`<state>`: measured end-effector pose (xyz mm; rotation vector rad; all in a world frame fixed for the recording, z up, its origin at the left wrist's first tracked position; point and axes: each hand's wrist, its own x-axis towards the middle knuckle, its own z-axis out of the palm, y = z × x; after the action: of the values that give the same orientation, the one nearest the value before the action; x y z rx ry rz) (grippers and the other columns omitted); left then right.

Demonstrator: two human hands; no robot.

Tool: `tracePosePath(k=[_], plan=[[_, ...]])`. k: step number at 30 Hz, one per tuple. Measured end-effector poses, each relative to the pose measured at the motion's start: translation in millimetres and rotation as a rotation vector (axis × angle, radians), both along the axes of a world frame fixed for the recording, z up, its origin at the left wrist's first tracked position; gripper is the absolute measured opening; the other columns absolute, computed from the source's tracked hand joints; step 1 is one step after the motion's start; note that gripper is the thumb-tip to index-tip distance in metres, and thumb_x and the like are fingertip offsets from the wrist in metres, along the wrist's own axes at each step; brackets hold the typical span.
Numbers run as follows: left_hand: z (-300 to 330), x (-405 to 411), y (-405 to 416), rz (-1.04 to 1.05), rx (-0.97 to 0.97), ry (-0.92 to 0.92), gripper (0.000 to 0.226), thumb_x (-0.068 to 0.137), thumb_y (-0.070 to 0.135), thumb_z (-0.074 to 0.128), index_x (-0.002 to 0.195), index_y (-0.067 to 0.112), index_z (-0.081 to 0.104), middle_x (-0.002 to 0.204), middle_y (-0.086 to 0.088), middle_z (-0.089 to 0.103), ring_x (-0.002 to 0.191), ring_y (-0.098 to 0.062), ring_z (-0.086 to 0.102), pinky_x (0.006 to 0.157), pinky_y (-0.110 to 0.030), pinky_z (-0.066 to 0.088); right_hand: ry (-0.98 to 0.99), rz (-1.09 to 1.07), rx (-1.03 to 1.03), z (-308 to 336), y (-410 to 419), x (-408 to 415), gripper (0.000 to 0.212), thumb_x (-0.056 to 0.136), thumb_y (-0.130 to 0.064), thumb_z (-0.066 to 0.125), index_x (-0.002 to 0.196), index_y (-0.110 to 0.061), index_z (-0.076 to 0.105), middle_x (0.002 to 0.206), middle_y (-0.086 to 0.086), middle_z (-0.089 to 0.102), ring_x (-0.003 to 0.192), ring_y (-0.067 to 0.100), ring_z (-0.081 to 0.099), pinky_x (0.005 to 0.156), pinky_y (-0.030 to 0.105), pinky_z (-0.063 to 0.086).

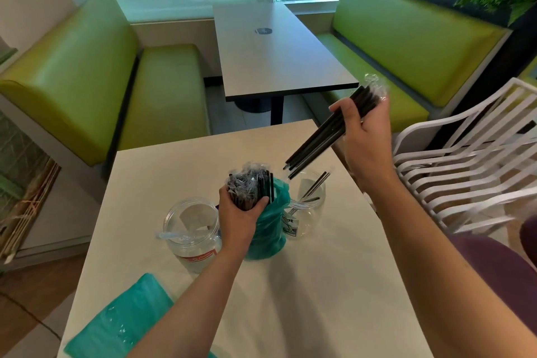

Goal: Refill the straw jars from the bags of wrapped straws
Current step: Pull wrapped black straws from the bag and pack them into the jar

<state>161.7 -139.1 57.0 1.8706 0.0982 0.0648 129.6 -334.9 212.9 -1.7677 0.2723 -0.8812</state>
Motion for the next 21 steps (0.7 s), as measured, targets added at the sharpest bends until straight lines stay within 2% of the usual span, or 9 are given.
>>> tracePosePath(k=[2,7,9,12,14,18,21], plan=[[-1.3,0.4,0.8,0.011,0.001,0.005,0.072,0.064,0.037,0.09,0.117,0.026,0.042,0.119,0.0,0.058,0.111,-0.022,0.057,0.095,-0.041,0.05,-0.003,-0.055,-0.018,-4.1,-3.8,2.2,0.009,0.097,-0.038,0.049,0.104,-0.033,0.046,0.109,0.008,0.061,0.107,0.024,0.056,0.098,0.046,0.045],[0.0,-1.1,0.8,0.012,-0.024,0.008,0.069,0.066,0.034,0.09,0.116,0.025,0.042,0.118,0.001,0.058,0.11,-0.021,0.057,0.094,-0.039,0.05,0.194,-0.134,-0.055,-39.7,-4.0,15.1,0.027,0.098,-0.036,0.052,0.114,-0.015,0.045,0.113,0.009,0.054,0.103,0.024,0.054,0.088,0.042,0.05],[0.3,-2.2,0.9,0.007,-0.022,0.005,0.07,0.066,0.034,0.089,0.117,0.024,0.043,0.119,0.001,0.058,0.111,-0.021,0.057,0.095,-0.04,0.05,0.26,-0.115,0.011,-62.2,2.1,17.7,0.025,0.097,-0.032,0.055,0.113,-0.017,0.044,0.113,0.009,0.055,0.101,0.023,0.057,0.082,0.036,0.053],[0.2,-3.7,1.6,-0.004,-0.025,0.009,0.07,0.066,0.033,0.089,0.119,0.024,0.044,0.119,0.001,0.058,0.111,-0.02,0.056,0.094,-0.037,0.049,0.352,-0.08,0.135,-97.5,8.8,18.4,0.023,0.095,-0.033,0.058,0.109,-0.025,0.041,0.114,0.008,0.055,0.1,0.023,0.06,0.083,0.042,0.057],[1.1,-4.9,2.0,-0.02,-0.026,0.01,0.068,0.066,0.033,0.089,0.115,0.027,0.042,0.117,0.002,0.058,0.109,-0.019,0.056,0.09,-0.033,0.048,0.386,-0.086,0.147,-114.7,12.5,17.5,0.028,0.093,-0.034,0.061,0.112,-0.027,0.042,0.114,0.007,0.055,0.101,0.022,0.06,0.084,0.045,0.058],[3.8,-6.8,2.0,-0.043,-0.026,0.011,0.067,0.068,0.031,0.089,0.113,0.031,0.04,0.115,0.004,0.056,0.107,-0.016,0.055,0.087,-0.028,0.045,0.467,-0.182,-0.005,-132.9,16.2,16.9,0.042,0.09,-0.036,0.065,0.126,-0.024,0.047,0.118,0.007,0.05,0.11,0.023,0.05,0.092,0.044,0.053],[5.4,-7.0,2.3,-0.046,-0.033,0.017,0.067,0.068,0.029,0.088,0.113,0.031,0.039,0.114,0.005,0.056,0.106,-0.015,0.054,0.087,-0.027,0.043,0.476,-0.282,-0.148,-140.7,16.7,16.4,0.042,0.086,-0.034,0.07,0.121,-0.019,0.054,0.124,0.005,0.04,0.114,0.02,0.04,0.097,0.041,0.05]])
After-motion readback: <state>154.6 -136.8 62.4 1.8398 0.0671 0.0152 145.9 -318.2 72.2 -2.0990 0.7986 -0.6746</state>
